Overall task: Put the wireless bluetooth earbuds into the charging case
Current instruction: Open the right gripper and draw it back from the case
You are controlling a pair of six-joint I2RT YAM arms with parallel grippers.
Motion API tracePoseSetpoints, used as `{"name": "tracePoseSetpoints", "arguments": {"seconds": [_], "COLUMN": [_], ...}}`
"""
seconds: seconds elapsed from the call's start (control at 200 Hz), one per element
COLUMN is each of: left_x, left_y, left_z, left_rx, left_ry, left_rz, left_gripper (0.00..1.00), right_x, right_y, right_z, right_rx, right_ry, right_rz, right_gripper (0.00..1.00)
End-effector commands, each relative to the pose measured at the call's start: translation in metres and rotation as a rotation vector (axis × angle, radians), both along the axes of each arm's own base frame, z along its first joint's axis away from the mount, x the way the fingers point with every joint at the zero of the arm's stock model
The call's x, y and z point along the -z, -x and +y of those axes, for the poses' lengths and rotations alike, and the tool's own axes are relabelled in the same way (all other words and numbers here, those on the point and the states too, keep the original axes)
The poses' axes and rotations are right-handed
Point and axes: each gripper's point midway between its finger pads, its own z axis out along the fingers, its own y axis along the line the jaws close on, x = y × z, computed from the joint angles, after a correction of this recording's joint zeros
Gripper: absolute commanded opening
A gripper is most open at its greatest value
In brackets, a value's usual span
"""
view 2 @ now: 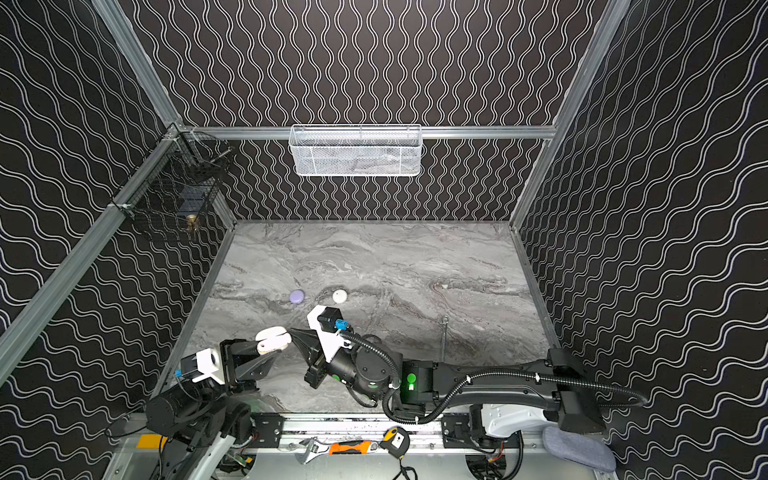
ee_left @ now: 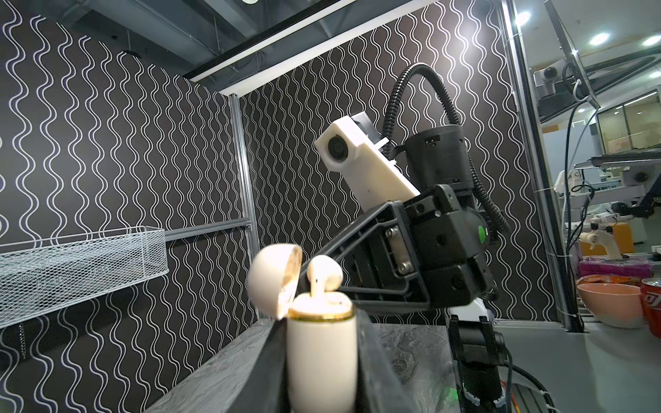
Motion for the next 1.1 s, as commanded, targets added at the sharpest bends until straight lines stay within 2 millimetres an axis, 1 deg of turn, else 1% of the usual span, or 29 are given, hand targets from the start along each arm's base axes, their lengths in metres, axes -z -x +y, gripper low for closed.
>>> {"name": "tracePoseSetpoints", "arguments": {"seconds": [0.0, 0.085, 0.25, 0.39, 0.45, 0.535, 0.641, 0.701, 0.801, 0.931, 1.096], "left_x": [0.012, 0.014, 0.016, 0.011, 0.012, 0.012, 0.011, 0.010, 0.008, 0.010, 0.008], "left_y": [-0.019, -0.025, -0.029, -0.024, -0.024, -0.023, -0.018, -0.015, -0.012, -0.012, -0.009], "left_z": [0.001, 0.002, 0.002, 0.002, 0.002, 0.001, -0.001, -0.001, -0.001, -0.002, -0.003], "left_rx": [-0.057, -0.083, -0.103, -0.089, -0.087, -0.080, -0.054, -0.040, -0.026, -0.021, -0.007], "left_ry": [-0.011, -0.011, -0.022, -0.016, -0.020, -0.024, -0.028, -0.030, -0.023, -0.027, -0.026], "left_rz": [0.082, 0.100, 0.110, 0.085, 0.092, 0.088, 0.079, 0.075, 0.065, 0.071, 0.067], "left_gripper": [0.00, 0.00, 0.00, 0.00, 0.00, 0.00, 0.00, 0.00, 0.00, 0.00, 0.00], "right_x": [-0.007, -0.003, -0.002, -0.003, -0.004, -0.006, -0.006, -0.005, -0.004, -0.002, -0.002], "right_y": [0.015, 0.014, 0.015, 0.014, 0.012, 0.006, -0.005, -0.010, -0.017, -0.020, -0.023], "right_z": [0.001, -0.002, -0.005, -0.002, -0.003, -0.010, -0.028, -0.038, -0.046, -0.041, -0.029], "right_rx": [-0.072, -0.062, -0.064, -0.056, -0.042, -0.006, 0.074, 0.112, 0.160, 0.181, 0.190], "right_ry": [-0.021, -0.016, -0.017, -0.004, -0.003, 0.003, 0.012, 0.012, 0.036, 0.084, 0.118], "right_rz": [-0.010, -0.006, -0.001, -0.010, -0.013, -0.023, -0.038, -0.042, -0.054, -0.072, -0.092], "right_gripper": [0.08, 0.09, 0.08, 0.08, 0.09, 0.13, 0.25, 0.30, 0.33, 0.40, 0.40]}}
